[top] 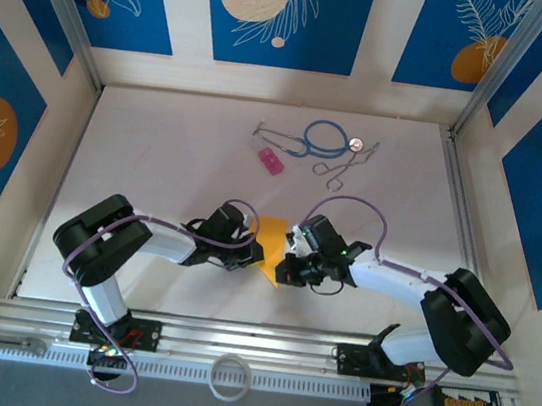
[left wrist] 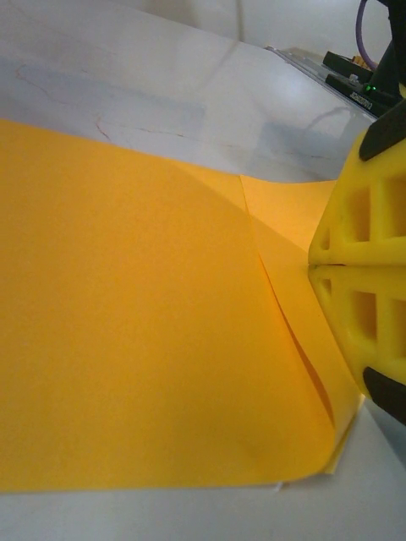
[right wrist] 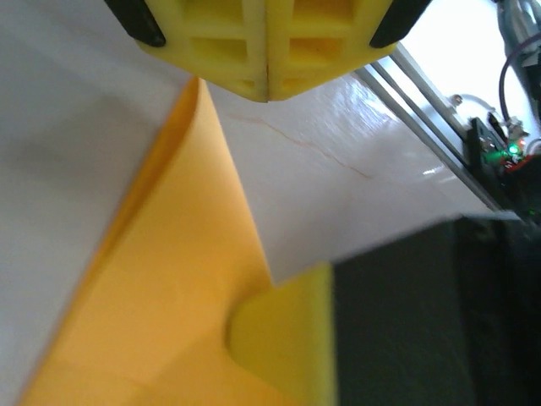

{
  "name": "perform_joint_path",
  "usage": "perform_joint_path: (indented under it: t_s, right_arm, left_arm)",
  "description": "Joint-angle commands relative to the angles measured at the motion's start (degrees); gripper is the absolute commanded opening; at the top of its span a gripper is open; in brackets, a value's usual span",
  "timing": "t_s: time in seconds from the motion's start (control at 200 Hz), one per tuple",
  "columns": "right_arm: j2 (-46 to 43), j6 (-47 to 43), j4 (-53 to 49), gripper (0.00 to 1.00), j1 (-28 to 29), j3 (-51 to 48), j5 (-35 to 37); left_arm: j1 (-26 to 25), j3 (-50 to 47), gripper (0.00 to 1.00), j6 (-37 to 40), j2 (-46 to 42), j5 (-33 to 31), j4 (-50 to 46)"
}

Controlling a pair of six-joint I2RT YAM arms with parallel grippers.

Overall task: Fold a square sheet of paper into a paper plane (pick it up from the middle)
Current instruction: Third fold the triangle at the center of the table.

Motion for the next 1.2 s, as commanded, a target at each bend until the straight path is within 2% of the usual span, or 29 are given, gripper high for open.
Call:
perform_joint_path:
  t_s: [0.0, 0.275, 0.54, 0.73, 0.91, 1.081, 1.196]
  right_arm:
    - [4.15, 1.21, 2.60, 0.05, -0.03, 3.47, -3.08]
    - [12.31, 2.40, 0.41, 0.05, 0.08, 5.04, -0.73]
    - [10.86, 3.40, 0.69, 0.04, -0.55, -1.20, -0.29]
    - [11.02, 3.79, 1.29, 0.03, -1.05, -1.81, -0.27]
    - [11.40, 4.24, 2.08, 0.02, -1.15, -1.53, -0.21]
    - [11.83, 4.40, 2.48, 0.01, -1.27, -1.64, -0.28]
    - [11.96, 4.29, 2.93, 0.01, -1.24, -1.88, -0.72]
  left_arm:
    - [-0.36, -1.10, 0.00, 1.46, 2.02, -1.51, -2.09]
    - [-0.39, -0.91, 0.00, 1.43, 2.03, -1.42, -1.91]
    - [-0.26, 1.76, 0.01, 3.94, 1.27, -1.08, -5.59]
    - [-0.35, 3.57, 0.08, 6.64, -2.81, -1.26, -8.63]
    - [-1.41, 3.29, 0.05, 7.04, -5.43, -0.80, -11.08]
    - [-3.90, 4.60, 0.04, 6.59, -2.57, -0.05, -10.23]
    - [-4.20, 4.64, 0.04, 5.98, -0.18, -1.72, -10.38]
